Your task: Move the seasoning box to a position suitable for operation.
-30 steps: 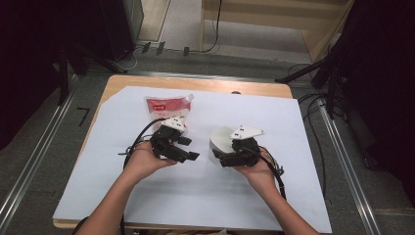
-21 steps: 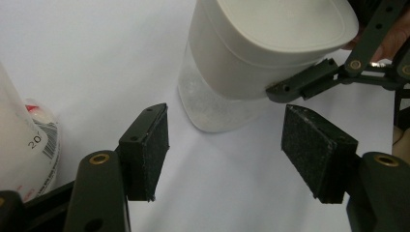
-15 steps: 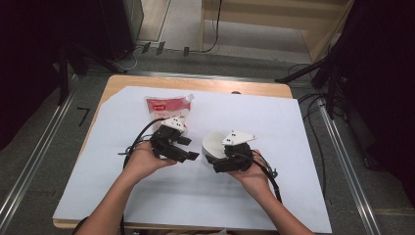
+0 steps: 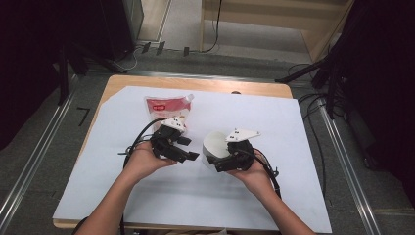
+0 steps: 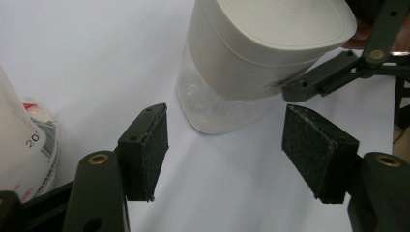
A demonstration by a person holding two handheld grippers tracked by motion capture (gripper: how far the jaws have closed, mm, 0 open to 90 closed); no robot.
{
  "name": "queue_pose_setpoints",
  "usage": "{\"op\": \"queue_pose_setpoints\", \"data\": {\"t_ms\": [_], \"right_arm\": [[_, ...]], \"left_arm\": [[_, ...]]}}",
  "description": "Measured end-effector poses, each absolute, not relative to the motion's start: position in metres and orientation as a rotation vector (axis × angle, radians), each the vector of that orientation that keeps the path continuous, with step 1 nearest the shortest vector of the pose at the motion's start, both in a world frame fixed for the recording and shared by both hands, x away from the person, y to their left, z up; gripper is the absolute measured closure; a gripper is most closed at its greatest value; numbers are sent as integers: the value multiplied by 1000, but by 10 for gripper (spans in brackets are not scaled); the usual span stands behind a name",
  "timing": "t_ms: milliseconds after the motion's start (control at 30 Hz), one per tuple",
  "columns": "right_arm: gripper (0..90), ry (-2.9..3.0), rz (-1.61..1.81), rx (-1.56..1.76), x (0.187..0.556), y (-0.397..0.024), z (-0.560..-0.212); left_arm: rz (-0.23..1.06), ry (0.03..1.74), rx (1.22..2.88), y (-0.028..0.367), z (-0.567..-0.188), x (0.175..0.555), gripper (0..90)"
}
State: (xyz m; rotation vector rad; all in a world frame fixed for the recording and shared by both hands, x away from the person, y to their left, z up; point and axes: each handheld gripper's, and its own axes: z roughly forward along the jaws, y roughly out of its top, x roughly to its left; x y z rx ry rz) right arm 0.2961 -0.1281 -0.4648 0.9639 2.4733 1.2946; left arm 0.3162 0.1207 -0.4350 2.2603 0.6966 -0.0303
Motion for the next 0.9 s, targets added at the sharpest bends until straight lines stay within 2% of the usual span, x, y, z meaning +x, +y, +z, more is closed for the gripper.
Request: {"op": "queue_pose_setpoints", "data": {"t_ms": [667,733,900], "right_arm": [[61,2490,1316,974,282,-163,-428],[82,2480,1322,992,279,-168,-427],[207,2457,1315,966,268,-179,-425]], "left_arm": [[-14,718,2248,125,-434,317,331],[-11,720,2250,125,-434,317,331],[-15,716,2253,125,-434,317,330]]}}
